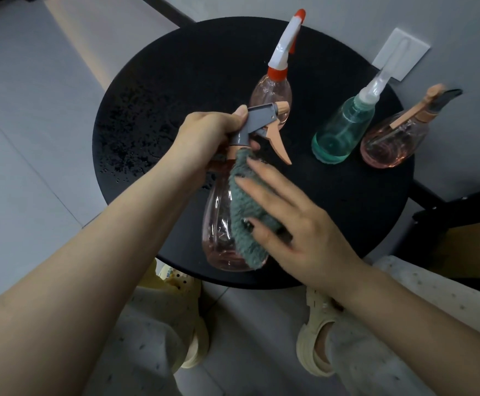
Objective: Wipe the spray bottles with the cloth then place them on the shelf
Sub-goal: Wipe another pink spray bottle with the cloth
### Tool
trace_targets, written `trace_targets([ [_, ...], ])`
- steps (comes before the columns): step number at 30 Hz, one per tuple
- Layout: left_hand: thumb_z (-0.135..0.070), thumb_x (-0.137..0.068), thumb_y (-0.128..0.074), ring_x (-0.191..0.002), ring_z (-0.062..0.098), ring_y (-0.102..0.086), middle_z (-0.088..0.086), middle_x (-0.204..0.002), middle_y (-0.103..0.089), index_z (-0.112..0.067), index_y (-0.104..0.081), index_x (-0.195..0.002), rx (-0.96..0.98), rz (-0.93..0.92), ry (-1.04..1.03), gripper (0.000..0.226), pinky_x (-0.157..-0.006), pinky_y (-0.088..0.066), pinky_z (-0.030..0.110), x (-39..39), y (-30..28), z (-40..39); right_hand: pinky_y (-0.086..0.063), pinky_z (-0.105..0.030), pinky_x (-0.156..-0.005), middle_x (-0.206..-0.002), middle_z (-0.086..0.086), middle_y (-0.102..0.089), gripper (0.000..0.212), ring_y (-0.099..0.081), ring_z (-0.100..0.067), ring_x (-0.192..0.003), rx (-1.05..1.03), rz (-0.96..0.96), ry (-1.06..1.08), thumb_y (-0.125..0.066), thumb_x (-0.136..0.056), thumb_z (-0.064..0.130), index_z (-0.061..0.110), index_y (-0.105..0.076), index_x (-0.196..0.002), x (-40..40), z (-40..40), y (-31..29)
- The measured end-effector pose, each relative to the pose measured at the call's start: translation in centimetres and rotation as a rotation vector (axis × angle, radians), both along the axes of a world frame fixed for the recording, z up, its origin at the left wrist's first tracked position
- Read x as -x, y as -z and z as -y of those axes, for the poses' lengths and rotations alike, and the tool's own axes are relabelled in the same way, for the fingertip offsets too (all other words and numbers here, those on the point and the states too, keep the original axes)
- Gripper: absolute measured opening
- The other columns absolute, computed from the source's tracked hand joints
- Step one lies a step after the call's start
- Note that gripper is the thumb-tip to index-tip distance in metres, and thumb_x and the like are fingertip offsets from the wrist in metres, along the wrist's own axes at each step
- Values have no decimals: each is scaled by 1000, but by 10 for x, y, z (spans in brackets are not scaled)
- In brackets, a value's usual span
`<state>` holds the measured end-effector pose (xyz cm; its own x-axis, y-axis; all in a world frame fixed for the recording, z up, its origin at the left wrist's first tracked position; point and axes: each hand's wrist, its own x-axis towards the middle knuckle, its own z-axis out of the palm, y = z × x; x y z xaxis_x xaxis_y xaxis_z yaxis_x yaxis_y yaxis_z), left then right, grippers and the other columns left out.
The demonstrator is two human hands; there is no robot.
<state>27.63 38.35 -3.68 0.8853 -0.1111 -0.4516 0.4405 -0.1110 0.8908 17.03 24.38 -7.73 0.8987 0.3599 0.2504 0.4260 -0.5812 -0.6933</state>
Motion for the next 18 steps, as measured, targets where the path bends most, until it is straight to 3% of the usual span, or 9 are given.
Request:
trace_targets([
  [5,-33,-91,-57,-55,15,-61,5,-67,-70,-10,-70,-87,-8,23,-20,27,-47,-44,18,-3,1,-2,-28,-40,-114,-139,-10,-50,34,-33,-30,-136,367,367,-311,-54,-94,16,10,-58,-127,6,-2,6],
  [8,-32,-91,-56,-52,11,-60,5,-68,-70,-8,-70,-91,6,36,-10,28,-44,-42,16,-3,0,-1,-29,-42,-114,-138,-7,-52,36,-37,-30,-135,493,441,-401,-60,-90,11,12,-59,-126,7,-1,11],
  [13,-34,-92,-56,-60,14,-63,2,-70,-71,-13,-70,-81,3,39,-8,28,-50,-48,18,-4,-2,0,-31,-43,-112,-139,-9,-50,34,-35,-30,-136,375,337,-225,-52,-94,16,12,-58,-127,2,2,4],
  [18,-34,-92,-55,-54,12,-61,4,-73,-72,-13,-71,-84,7,28,-3,27,-44,-43,14,-1,-1,0,-28,-33,-114,-149,0,-35,44,-26,-17,-142,72,13,22,-44,-96,23,22,-42,-140,-3,4,1],
])
